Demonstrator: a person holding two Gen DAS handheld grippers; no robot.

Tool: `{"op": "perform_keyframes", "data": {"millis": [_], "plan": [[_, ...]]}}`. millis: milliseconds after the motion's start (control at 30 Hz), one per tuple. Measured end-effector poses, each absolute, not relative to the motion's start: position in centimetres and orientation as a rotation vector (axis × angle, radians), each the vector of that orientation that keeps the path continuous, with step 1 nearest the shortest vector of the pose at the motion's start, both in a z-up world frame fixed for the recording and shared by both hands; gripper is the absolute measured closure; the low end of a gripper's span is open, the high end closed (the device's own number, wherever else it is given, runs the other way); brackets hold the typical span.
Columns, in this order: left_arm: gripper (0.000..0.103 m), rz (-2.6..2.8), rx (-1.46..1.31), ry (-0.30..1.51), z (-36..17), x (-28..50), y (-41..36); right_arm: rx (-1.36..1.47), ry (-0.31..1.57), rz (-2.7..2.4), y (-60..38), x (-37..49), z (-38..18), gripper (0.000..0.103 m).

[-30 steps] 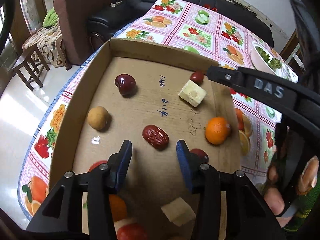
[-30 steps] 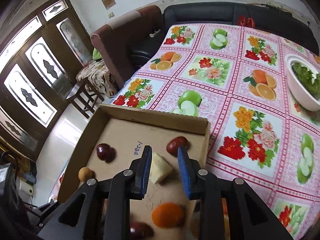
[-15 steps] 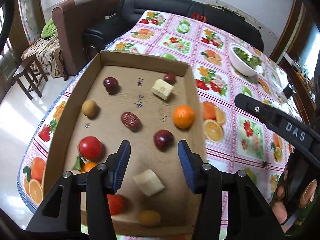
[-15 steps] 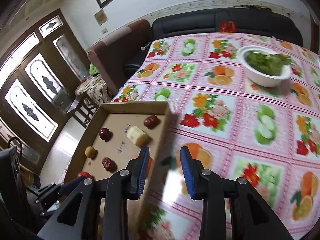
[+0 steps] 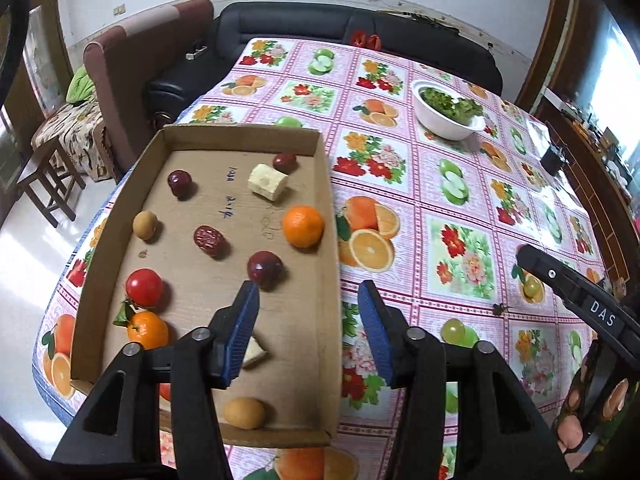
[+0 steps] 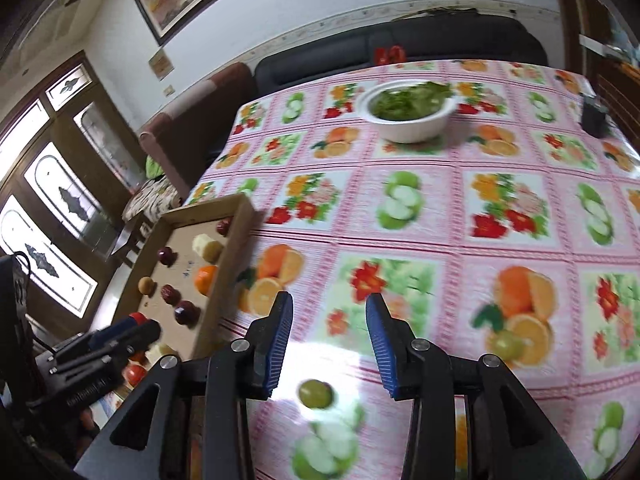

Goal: Organize fruits
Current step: 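Withdraw both tools from the tray back over the table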

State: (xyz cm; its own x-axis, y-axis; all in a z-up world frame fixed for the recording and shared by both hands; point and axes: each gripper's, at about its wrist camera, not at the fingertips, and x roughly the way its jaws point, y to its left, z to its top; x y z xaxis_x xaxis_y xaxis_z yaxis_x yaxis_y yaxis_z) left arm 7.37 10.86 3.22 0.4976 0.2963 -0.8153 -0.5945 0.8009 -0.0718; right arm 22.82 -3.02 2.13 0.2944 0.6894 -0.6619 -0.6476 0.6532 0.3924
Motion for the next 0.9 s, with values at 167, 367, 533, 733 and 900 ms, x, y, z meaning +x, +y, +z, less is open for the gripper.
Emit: {"op": "perform_keyframes", "data": {"millis": [167,367,533,733,900], "plan": [[0.051,0.519,-0.365,0.897,3.4,7.8,9.7,0.069,0.912,0.818,-7.2,23.6,1.3,0.062],[0.051,0.455,-0.360,0.918,3.1,9.1,7.7,0.097,0.921,0.746,-11.3,24.5,0.5,0.062],[0.052,0.409,-0.350,0.944,2.6,9.8,5.9,0.120,0.927,0.732,-12.7,24.7,-0.1,0.062],[0.052,0.355,-0.341,0.970,1.7,10.5,4.4,0.136,0.933,0.711,-14.3,25.0,-0.8,0.062],[0.052,0.302,-0.333,1.004,0.4,11.2,3.1,0.180,0.925,0.667,-17.1,25.3,-1.0,0.062]]}}
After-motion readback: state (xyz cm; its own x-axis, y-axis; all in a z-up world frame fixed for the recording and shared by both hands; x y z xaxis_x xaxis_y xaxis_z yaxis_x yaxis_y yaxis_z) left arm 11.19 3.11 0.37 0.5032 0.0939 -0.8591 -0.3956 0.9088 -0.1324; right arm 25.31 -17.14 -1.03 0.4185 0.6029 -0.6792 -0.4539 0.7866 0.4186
